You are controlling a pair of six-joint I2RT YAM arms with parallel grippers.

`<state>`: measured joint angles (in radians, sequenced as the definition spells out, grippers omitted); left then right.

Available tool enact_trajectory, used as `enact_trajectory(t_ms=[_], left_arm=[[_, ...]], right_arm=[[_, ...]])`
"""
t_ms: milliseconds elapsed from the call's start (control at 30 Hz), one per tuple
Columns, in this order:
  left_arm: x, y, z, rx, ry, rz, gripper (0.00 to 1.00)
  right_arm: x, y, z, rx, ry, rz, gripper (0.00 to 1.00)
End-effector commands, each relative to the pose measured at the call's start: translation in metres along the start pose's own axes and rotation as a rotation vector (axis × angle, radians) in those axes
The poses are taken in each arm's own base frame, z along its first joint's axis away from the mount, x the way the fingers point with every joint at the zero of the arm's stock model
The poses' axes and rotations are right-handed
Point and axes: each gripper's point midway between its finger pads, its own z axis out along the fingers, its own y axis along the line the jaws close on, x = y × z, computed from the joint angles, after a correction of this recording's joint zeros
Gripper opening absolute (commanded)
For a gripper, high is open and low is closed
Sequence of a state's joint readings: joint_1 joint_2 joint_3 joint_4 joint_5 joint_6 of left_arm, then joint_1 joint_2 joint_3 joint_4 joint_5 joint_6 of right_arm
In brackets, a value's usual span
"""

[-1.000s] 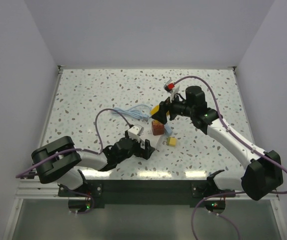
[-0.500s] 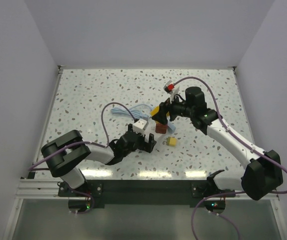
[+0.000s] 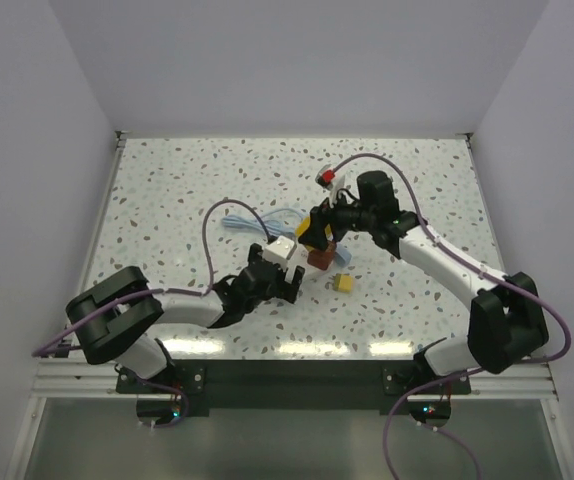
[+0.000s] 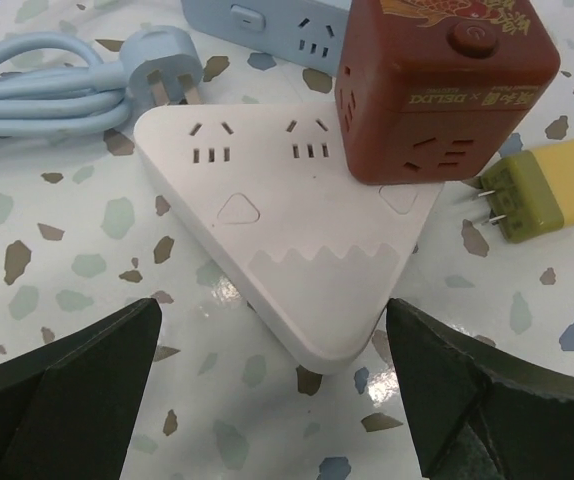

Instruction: Insert the plug

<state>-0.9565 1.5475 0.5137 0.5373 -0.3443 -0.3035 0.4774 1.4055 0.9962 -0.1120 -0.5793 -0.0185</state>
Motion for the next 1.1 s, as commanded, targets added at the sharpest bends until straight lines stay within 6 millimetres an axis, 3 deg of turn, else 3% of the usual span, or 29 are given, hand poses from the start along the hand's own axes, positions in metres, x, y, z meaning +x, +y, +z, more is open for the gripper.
enact_trajectory(t_ms=[0, 267, 367, 433, 633, 1067], left_arm=[[0.003, 0.024, -0.01, -0.099, 0.012, 0.031, 1.0], [0.014, 0.067, -0.018, -0.182, 0.02, -0.078, 1.0], [0.004, 0.08, -0.023, -0.2, -0.02, -0.107, 1.0], [-0.004, 0.079, -0.024, -0.187, -0.044, -0.115, 1.0], [-0.017, 0.071, -0.021, -0.126, -0.076, -0.125, 1.0], [-0.029, 0.062, -0.028, -0.051, -0.104, -0.126, 1.0]], right_arm=[[-0.032, 0.003, 0.005, -0.058, -0.066, -0.09, 0.0], [-0.028, 0.003, 0.024, -0.15, -0.033, -0.16, 0.0], [-0.025, 0.0, 0.033, -0.182, -0.019, -0.183, 0.0], [-0.027, -0.003, 0.038, -0.193, -0.014, -0.201, 0.0], [-0.008, -0.023, 0.06, -0.17, 0.069, -0.169, 0.0], [0.012, -0.047, 0.09, -0.176, 0.17, -0.151, 0.0]])
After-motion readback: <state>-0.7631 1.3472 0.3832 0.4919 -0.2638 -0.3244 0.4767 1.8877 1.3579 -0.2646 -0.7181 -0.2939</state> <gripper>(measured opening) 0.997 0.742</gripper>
